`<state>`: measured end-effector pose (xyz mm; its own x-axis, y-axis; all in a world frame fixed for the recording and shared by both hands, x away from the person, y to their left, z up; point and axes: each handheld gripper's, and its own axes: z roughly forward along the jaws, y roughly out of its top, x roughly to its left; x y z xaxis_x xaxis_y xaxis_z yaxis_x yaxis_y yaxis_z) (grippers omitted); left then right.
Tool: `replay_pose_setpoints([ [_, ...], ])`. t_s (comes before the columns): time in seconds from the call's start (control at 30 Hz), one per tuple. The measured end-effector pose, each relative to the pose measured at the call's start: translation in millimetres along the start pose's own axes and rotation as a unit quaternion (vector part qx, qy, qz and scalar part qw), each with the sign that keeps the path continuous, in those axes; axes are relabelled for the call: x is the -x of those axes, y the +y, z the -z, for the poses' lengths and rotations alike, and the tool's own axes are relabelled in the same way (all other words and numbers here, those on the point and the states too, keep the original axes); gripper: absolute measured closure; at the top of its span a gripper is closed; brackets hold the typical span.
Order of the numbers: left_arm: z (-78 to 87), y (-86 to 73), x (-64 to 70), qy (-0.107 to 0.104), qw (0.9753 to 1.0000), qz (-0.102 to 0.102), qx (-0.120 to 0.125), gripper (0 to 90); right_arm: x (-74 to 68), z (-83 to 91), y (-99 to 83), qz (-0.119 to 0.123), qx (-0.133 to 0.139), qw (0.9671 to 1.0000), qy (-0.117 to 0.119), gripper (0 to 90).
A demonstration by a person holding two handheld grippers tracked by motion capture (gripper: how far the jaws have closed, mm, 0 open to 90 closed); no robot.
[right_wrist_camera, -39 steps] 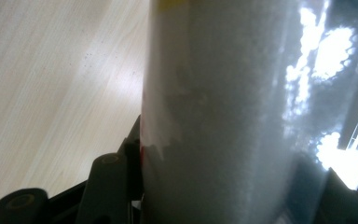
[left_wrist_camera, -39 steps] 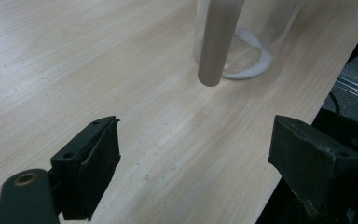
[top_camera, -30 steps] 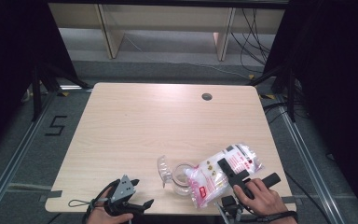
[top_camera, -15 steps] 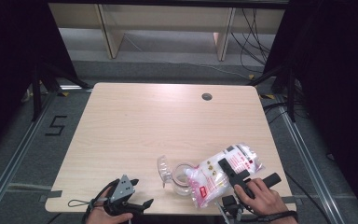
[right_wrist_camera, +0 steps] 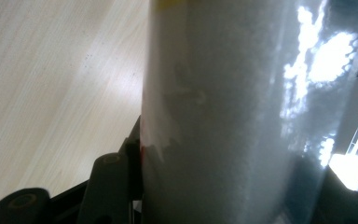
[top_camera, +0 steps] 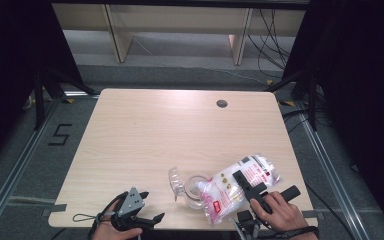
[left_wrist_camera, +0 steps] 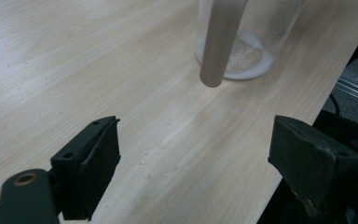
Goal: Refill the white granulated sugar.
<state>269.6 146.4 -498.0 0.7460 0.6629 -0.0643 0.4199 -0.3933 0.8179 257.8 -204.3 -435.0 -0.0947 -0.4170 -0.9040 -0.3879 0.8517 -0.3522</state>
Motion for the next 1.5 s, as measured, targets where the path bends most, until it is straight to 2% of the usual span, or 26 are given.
replay_pose_setpoints([
  [0.2, 0.6, 0.4, -0.1, 0.000, 1.0000, -0.003, -0.004, 15.8, 0.3, -0.2, -0.1, 0.000, -0.002, 1.0000, 0.001, 52.7],
  [0.27, 0.4, 0.3, 1.6, 0.000, 1.0000, 0.006, 0.002, 15.8, 1.0, -0.2, -0.1, 0.005, -0.004, 1.0000, 0.003, 52.8],
  [0.33, 1.0, 0.9, -0.5, 0.001, 1.0000, -0.009, 0.000, 15.8, 1.7, 0.3, -1.1, 0.001, -0.002, 1.0000, 0.003, 52.8],
  [0.4, 0.4, 0.3, 0.0, 0.002, 1.0000, 0.001, 0.000, 15.8, 1.1, 0.8, -1.1, -0.001, -0.006, 1.0000, 0.002, 52.8],
  [0.43, 1.7, 0.7, -1.1, 0.005, 0.9999, -0.008, -0.009, 15.8, 1.2, 0.9, -1.0, 0.002, -0.006, 1.0000, 0.002, 52.8],
  [0.6, 1.7, 0.8, -0.7, 0.004, 0.9999, -0.008, -0.007, 15.8, 1.1, 0.9, -0.8, 0.005, -0.007, 1.0000, 0.004, 52.8],
  [0.63, 1.2, 0.7, 0.2, 0.001, 1.0000, -0.002, 0.000, 15.8, 0.9, 1.0, -0.8, 0.005, -0.007, 1.0000, 0.005, 52.9],
  [0.67, 2.0, 0.9, -1.2, 0.004, 0.9999, -0.010, -0.009, 15.8, 0.6, 1.1, -0.7, 0.004, -0.007, 1.0000, 0.004, 52.9],
  [0.87, 1.5, 0.7, -0.9, 0.006, 0.9999, -0.009, -0.007, 15.8, 2.1, 1.3, -0.6, 0.006, -0.007, 0.9999, 0.005, 52.9],
  [0.93, 0.6, 0.6, 1.0, 0.001, 1.0000, 0.001, 0.004, 15.8, 1.8, 1.5, -0.4, 0.007, -0.008, 0.9999, 0.006, 52.9],
  [1.0, 1.0, 1.2, -0.6, -0.001, 0.9999, -0.011, 0.002, 15.8, 1.0, 2.3, -0.4, 0.001, -0.012, 0.9999, 0.006, 53.0],
  [1.03, 1.9, 1.2, -2.2, 0.004, 0.9998, -0.021, -0.007, 15.8, 2.4, 1.6, -0.3, 0.010, -0.007, 0.9999, 0.005, 53.0],
  [1.07, 1.4, 0.6, -0.8, 0.007, 0.9999, -0.007, -0.007, 15.8, 3.0, 1.3, -0.3, 0.014, -0.005, 0.9999, 0.004, 52.9],
  [1.13, 1.8, 0.8, -1.1, 0.004, 0.9999, -0.009, -0.009, 15.8, 2.1, 2.2, -0.3, 0.008, -0.009, 0.9999, 0.005, 53.0],
  [1.3, 2.1, 0.9, -1.1, 0.004, 0.9999, -0.010, -0.009, 15.8, 3.6, 2.3, -0.4, 0.014, -0.006, 0.9999, 0.005, 53.0],
  [1.43, 1.9, 0.8, -1.1, 0.004, 0.9999, -0.009, -0.009, 15.8, 3.2, 2.6, -0.6, 0.011, -0.008, 0.9999, 0.002, 53.1],
  [1.47, 1.2, 0.7, 0.6, 0.000, 1.0000, 0.001, 0.001, 15.8, 3.7, 2.8, -0.8, 0.013, -0.007, 0.9999, 0.004, 53.1],
  [1.5, 1.1, 0.9, 0.2, -0.001, 1.0000, -0.003, 0.002, 15.8, 3.9, 2.9, -1.0, 0.014, -0.007, 0.9999, 0.003, 53.1],
])
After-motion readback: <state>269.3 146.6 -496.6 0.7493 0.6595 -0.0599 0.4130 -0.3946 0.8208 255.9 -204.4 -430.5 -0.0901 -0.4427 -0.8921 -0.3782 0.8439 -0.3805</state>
